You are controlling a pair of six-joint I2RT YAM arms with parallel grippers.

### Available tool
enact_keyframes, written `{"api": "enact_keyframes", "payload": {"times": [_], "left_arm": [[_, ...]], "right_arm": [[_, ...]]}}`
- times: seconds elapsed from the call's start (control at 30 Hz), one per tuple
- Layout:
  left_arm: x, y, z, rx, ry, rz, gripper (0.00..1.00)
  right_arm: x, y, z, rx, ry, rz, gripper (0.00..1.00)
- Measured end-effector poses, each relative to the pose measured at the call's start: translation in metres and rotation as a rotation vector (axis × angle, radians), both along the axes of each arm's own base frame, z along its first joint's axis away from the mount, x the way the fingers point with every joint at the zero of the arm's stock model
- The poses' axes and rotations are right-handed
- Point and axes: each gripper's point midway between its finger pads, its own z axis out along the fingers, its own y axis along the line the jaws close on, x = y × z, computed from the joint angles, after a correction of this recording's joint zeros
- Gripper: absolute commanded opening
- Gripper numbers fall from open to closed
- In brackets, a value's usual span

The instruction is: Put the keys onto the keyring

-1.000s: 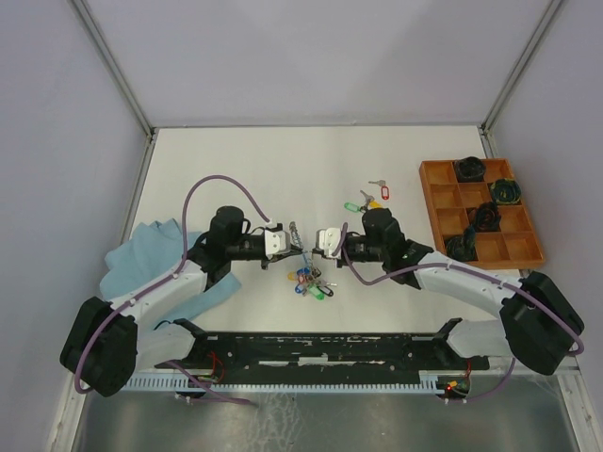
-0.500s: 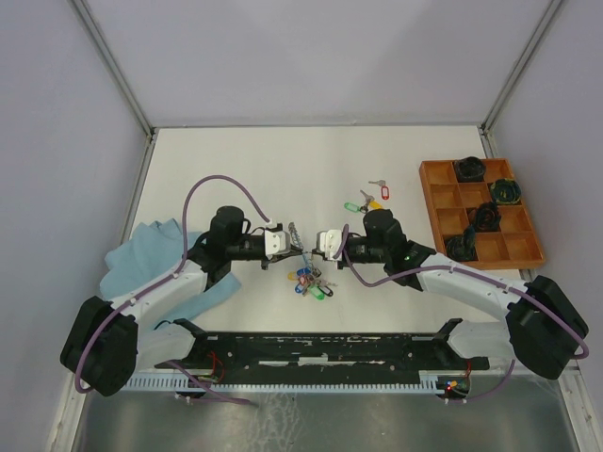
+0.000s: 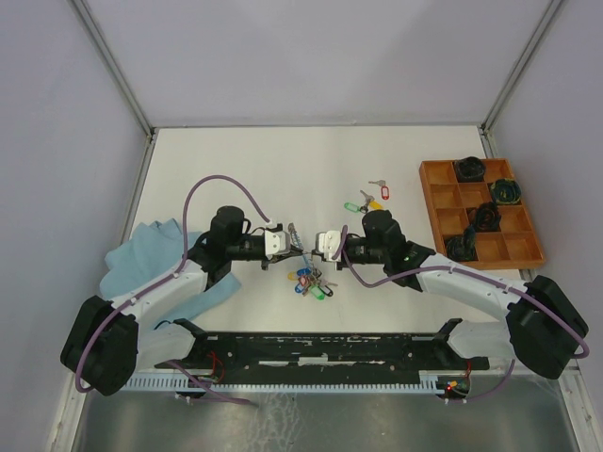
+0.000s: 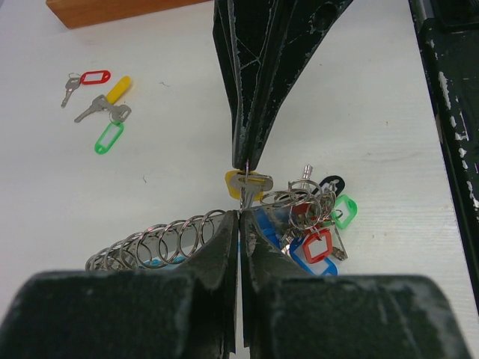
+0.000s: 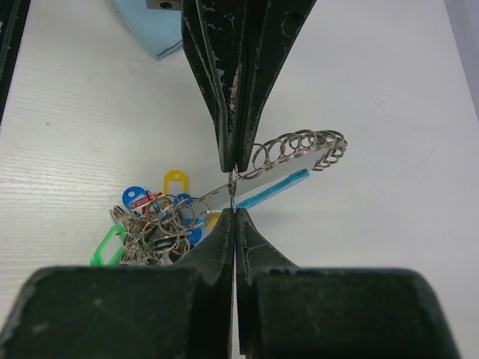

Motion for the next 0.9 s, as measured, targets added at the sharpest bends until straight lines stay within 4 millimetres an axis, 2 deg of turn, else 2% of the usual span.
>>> {"api": "enact_keyframes", "payload": {"times": [0.9], "left_arm": [[-0.0036, 0.0001, -0.0029, 0.002, 0.021, -0.015, 0.03]], "right_arm": [[0.0037, -0.0013, -0.0043, -0.024, -0.015, -0.028, 0.01]]}}
